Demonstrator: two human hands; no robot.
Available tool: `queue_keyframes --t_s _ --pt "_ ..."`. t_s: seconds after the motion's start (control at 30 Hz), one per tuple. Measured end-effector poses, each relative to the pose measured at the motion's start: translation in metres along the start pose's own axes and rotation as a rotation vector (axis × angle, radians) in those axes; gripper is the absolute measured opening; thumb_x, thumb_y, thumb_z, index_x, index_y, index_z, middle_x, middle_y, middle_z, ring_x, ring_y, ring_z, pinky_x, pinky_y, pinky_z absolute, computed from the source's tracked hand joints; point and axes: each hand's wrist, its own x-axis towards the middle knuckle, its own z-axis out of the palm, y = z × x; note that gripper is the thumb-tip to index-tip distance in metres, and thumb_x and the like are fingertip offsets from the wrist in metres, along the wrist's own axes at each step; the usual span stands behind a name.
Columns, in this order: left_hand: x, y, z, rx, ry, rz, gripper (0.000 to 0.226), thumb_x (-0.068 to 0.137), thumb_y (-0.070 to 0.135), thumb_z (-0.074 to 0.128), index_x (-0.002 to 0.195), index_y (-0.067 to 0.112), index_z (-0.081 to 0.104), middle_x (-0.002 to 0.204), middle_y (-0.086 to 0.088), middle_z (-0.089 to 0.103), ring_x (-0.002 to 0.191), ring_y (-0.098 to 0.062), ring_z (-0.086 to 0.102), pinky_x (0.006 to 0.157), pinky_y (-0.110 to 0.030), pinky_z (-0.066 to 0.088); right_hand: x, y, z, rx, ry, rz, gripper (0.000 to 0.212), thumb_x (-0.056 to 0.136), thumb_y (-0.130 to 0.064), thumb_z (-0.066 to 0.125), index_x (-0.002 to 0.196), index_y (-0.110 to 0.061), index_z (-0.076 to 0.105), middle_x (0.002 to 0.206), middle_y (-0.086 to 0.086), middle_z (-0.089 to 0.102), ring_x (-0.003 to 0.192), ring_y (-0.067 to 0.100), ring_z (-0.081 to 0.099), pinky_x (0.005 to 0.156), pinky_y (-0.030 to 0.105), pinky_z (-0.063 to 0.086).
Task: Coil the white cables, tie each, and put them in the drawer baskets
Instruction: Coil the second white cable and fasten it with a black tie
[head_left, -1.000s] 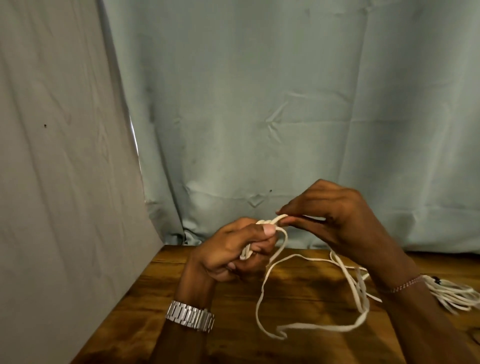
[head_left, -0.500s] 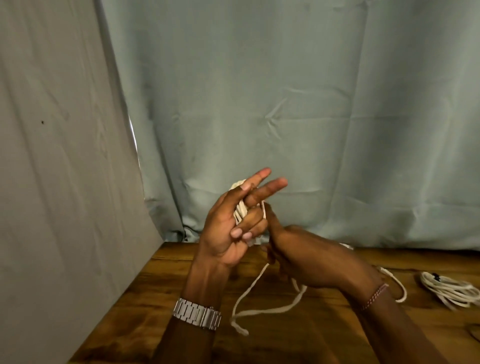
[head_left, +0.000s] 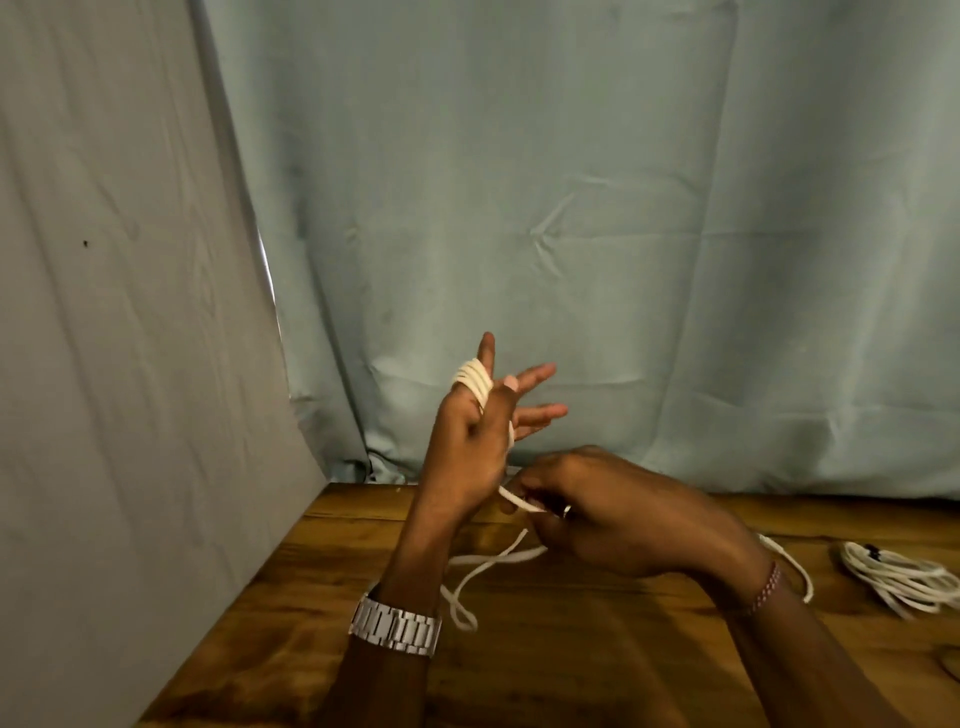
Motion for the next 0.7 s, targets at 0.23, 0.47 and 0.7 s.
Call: queue_keyframes --t_s 0.23,0.47,0.7 --pt "-0.005 -0.009 0.005 0.953 -0.036 0.153 0.056 0.107 0.031 0.04 0.157 0.012 0.026 0.085 -0.016 0.06 0.085 -0.026 0.061 0.081 -0.029 0.045 -0.001 0.009 -0.003 -0.005 0.093 0.026 0.012 0.1 -0.023 0.058 0.105 -0.015 0.065 0.094 -0.001 0.068 0.08 0.013 0.064 0.074 0.038 0.056" --pt "-0.007 -0.01 -0.002 0.938 0.025 0.165 0.032 0.105 0.032 0.042 0.101 0.007 0.063 0.094 -0.009 0.065 0.089 -0.022 0.062 0.085 -0.046 0.049 0.004 0.004 0.0 -0.04 0.074 0.035 0.017 0.095 -0.021 0.064 0.111 -0.016 0.061 0.09 -0.005 0.064 0.073 0.01 0.058 0.064 0.024 0.051" --pt "-0.005 -0.006 -0.005 0.894 0.188 0.265 0.038 0.102 0.037 0.04 0.083 0.011 0.059 0.07 0.0 0.057 0.069 -0.012 0.058 0.067 -0.043 0.049 0.005 -0.002 0.01 0.109 -0.01 0.057 0.064 0.083 -0.022 0.08 0.128 -0.026 0.034 0.105 -0.004 0.066 0.087 0.009 0.066 0.074 0.03 0.06"
